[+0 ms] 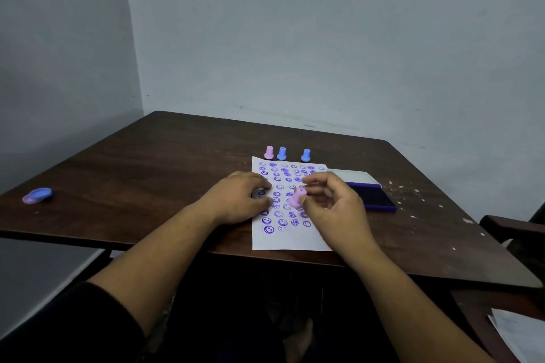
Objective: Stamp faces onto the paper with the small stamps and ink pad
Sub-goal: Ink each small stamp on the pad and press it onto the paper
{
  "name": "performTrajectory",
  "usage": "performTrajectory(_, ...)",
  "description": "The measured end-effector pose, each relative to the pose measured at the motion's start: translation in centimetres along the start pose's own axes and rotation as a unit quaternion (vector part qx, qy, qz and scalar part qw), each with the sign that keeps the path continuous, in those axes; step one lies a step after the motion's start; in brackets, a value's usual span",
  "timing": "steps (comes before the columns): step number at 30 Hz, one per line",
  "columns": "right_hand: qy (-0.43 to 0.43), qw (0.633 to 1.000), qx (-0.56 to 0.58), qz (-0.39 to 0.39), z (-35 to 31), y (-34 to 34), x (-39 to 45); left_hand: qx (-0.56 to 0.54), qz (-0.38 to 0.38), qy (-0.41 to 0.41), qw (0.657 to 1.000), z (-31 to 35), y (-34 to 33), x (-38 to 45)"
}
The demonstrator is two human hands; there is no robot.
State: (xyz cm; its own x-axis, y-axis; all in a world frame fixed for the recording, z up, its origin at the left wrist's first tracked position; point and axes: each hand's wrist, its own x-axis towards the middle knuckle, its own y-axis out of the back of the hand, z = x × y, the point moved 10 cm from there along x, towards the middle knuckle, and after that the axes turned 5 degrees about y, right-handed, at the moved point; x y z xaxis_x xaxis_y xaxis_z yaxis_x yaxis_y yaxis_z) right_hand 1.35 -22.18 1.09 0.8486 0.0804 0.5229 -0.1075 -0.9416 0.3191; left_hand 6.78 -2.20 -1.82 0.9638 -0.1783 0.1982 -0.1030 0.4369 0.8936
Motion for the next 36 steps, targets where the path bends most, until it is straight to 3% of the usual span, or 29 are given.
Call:
performTrajectory(10, -0.013, 0.998, -0.061, 0.033, 1.1, 4.7, 9.9, 0.008, -0.006, -0.006, 1.000, 0.2, -0.1, -0.1)
performTrajectory(18, -0.053, 0.976, -0.213, 0.010, 6.3, 4.9, 16.0, 0.024, 0.004, -0.021, 0.999, 0.3, -0.3, 0.1)
performTrajectory(27, -0.078, 0.954, -0.287, -0.045, 10.8, 2.1, 18.7, 0.051, 0.014, -0.043, 0.998, 0.6, -0.6, 0.2)
performTrajectory(36, -0.080, 0.930, -0.358, -0.034, 11.3, 1.3, 19.1, 0.059, 0.012, -0.052, 0.997, 0.7, -0.7, 0.1)
